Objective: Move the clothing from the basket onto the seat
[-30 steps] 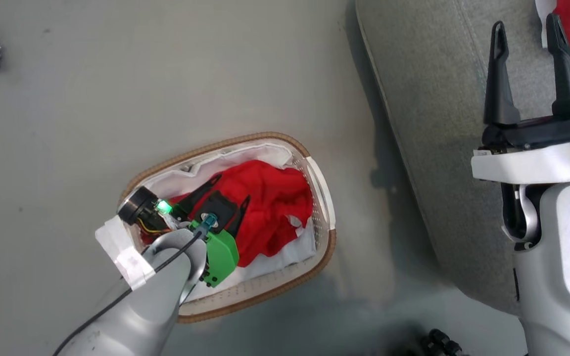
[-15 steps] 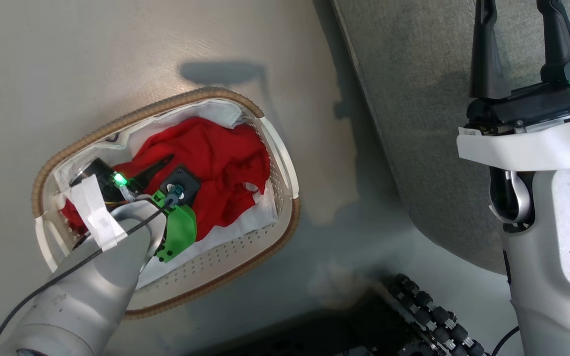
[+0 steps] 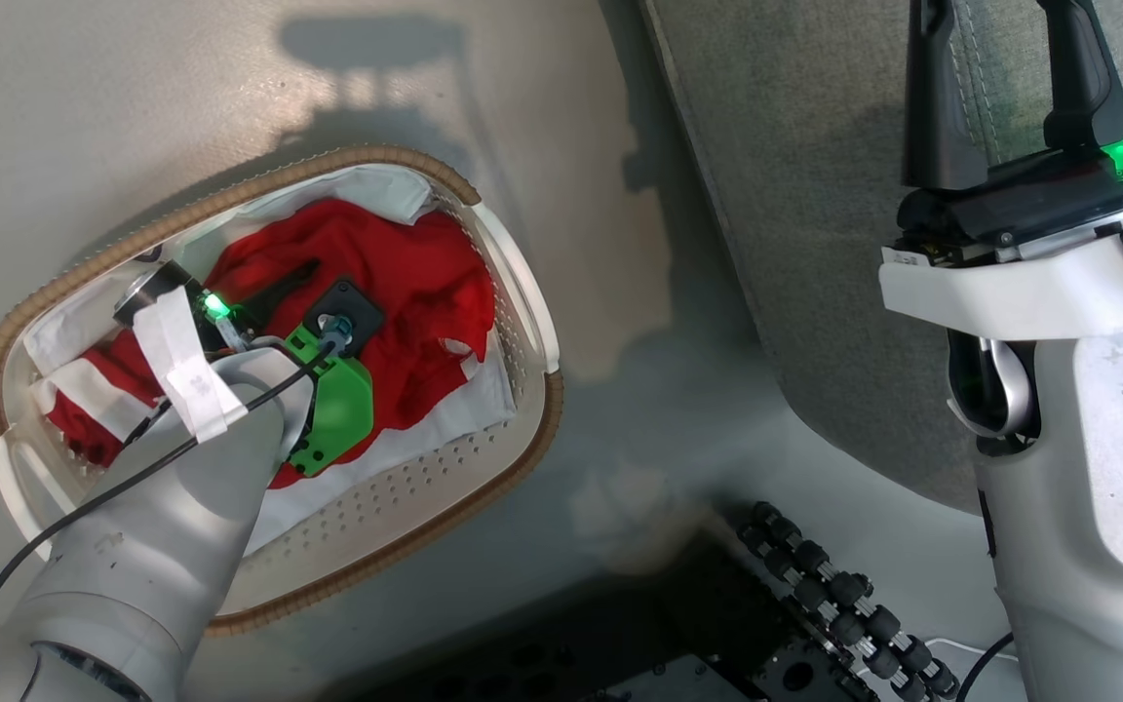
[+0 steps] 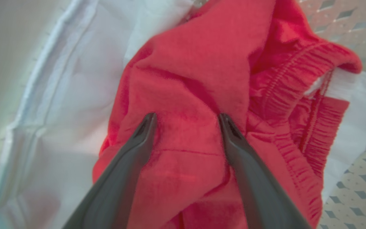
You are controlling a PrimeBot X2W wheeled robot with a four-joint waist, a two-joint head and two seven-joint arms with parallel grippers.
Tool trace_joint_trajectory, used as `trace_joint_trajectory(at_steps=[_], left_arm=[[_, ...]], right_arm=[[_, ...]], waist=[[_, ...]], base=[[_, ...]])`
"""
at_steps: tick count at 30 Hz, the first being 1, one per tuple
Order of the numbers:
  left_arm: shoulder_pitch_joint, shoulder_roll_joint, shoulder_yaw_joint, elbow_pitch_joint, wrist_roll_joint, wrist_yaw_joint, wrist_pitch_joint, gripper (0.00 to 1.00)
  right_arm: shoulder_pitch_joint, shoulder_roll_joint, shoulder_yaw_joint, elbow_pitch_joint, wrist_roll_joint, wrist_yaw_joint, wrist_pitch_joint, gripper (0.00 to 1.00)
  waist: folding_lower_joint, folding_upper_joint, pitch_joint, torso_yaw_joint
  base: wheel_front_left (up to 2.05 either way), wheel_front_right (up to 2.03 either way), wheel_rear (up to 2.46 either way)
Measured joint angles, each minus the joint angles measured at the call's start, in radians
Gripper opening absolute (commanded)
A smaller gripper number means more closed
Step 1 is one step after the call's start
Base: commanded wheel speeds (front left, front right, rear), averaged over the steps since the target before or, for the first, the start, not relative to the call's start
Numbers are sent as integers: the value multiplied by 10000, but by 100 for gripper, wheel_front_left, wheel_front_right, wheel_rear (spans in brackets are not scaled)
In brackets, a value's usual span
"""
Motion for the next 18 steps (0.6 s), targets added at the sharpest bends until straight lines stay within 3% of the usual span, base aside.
trace_joint_trajectory(at_steps=[4,6,8,9,18], left_arm=[[-13,-33,-46,174,-38,59,247,100],[-13,-29,-65,278,-54,94,418,42],[-12,-15,-88,341,-119,148,562,10],[-12,-4,-105,368,-121,153,631,0],[81,54,-232,428,-282,280,305,0]], right_arm=[[-28,0,88,-31,8,0,0,100],[-41,0,121,-40,8,0,0,100],[-43,0,150,-44,8,0,0,100],[-45,0,159,-46,8,0,0,100],[-99,0,150,19,-27,0,0,100]], waist=[[0,0,70,-61],[0,0,97,-83],[0,0,113,-96],[0,0,120,-98],[-1,0,34,0]], base=[[0,0,0],[0,0,0],[0,0,0],[0,0,0],[0,0,0]])
